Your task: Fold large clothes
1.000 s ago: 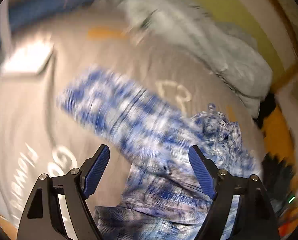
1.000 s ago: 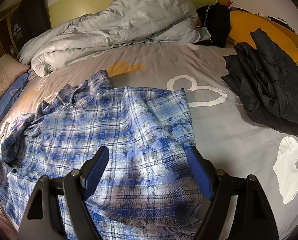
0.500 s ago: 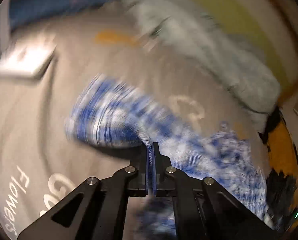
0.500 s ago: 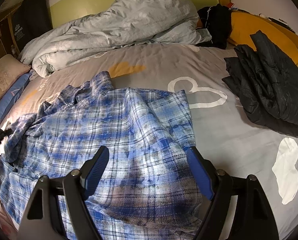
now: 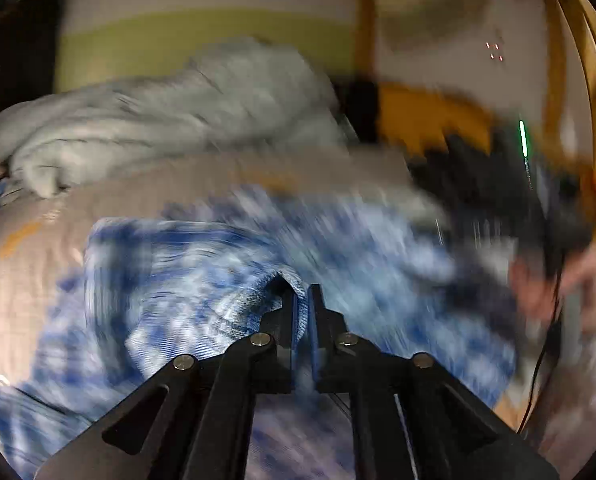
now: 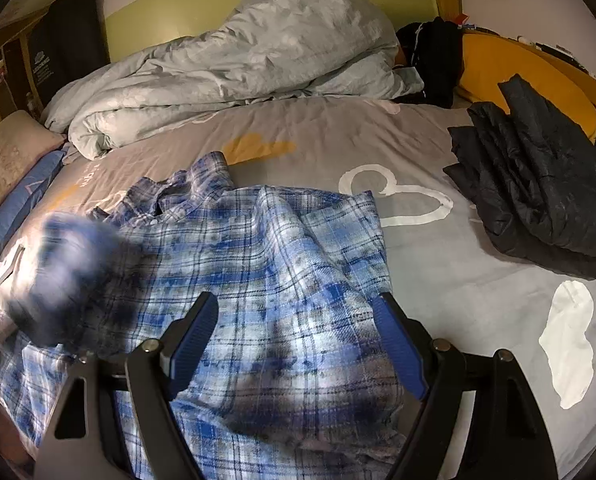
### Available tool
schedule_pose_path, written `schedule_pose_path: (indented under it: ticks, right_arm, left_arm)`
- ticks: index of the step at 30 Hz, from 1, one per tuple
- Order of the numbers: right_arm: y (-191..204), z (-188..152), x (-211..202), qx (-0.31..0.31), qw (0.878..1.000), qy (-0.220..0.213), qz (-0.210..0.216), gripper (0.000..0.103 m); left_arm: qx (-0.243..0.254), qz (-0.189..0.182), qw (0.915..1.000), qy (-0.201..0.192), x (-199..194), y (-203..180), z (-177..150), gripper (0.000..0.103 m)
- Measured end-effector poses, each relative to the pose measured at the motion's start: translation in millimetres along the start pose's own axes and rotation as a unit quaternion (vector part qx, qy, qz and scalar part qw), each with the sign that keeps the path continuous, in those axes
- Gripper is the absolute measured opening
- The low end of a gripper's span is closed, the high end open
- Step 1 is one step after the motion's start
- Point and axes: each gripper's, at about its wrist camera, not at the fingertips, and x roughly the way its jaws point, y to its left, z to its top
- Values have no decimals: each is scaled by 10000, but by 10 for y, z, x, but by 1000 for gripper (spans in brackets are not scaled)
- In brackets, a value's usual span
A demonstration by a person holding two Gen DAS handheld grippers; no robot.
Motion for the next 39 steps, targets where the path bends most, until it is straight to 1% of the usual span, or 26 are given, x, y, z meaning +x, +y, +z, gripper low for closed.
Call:
schedule_pose_path:
  ticks: [1,2,3,4,5,7,9,13,17,20,22,24,26,28,30,32,34,37,39]
  right_arm:
    - [-10,3,-19,-6,10000,-21,2,78]
    - [-22,4,-45,-8,10000,-56,4,78]
    - [-34,7,-69,-8,10000,-90,2,78]
    - [-43,11,-84,-5,9999,-112,-2,79]
    - [-54,15,-95,5,9999,-129,-4,79]
    - [-59,21,-99,36,9999,-131,25,79]
    - [-40,16,-91,14,9999,-122,45,79]
    - [51,-17,-97,-139,9998,-148,63,79]
    - [221,-82,-126,-437,9986,-234,183,79]
    - [347,-140,-119,-609,9975,-244,277,79]
    - [425,-183,-119,-693,9964,-254,416,78]
    - [517,-220,-144,-776,9942,-297,687,78]
    - [655,-251,-195,-949,9902,-410,938,75]
    - [806,-297,-256,-1160,9858,-533,1089,67]
    - [1014,-360,-330,-1452,9783,-637,1334,62]
    - [1219,-434,-378,-1667,9720,-683,1507,54]
    - [1403,-510,-389,-1814,9682,-716,1569,42]
    - [1659,-628,-309,-2071,9610,-543,1752,32]
    - [1791,-721,-232,-2201,9584,-388,1777,30]
  left_arm:
    - [194,5,9997,149,65,-97,-68,14]
    - [333,47,9993,169,85,-150,-119,25]
    - [419,113,9990,145,84,-176,-142,41]
    - [413,147,9990,127,58,-170,-150,46]
    - [325,129,9993,114,19,-155,-144,50]
    - [9,-18,9999,156,-61,-60,-109,50]
    - [-237,-51,9996,109,-204,17,-128,52]
    - [-455,230,9987,-49,-436,192,-166,54]
    - [-616,661,9957,-195,-576,459,-90,57]
    - [-774,923,9927,-48,-559,673,-58,58]
    - [-925,1082,9898,18,-551,808,-53,58]
    - [-1045,1139,9879,80,-532,899,-52,58]
    - [-1132,1291,9851,116,-523,981,-55,58]
    - [-1244,1382,9825,142,-515,1049,-57,58]
    - [-1397,1402,9801,136,-537,1113,-52,58]
    - [-1484,1409,9788,110,-572,1155,-51,58]
    - [-1535,1468,9772,67,-611,1177,-48,58]
    - [-1667,1418,9758,33,-652,1225,-49,58]
    - [-1713,1360,9758,18,-674,1237,-44,58]
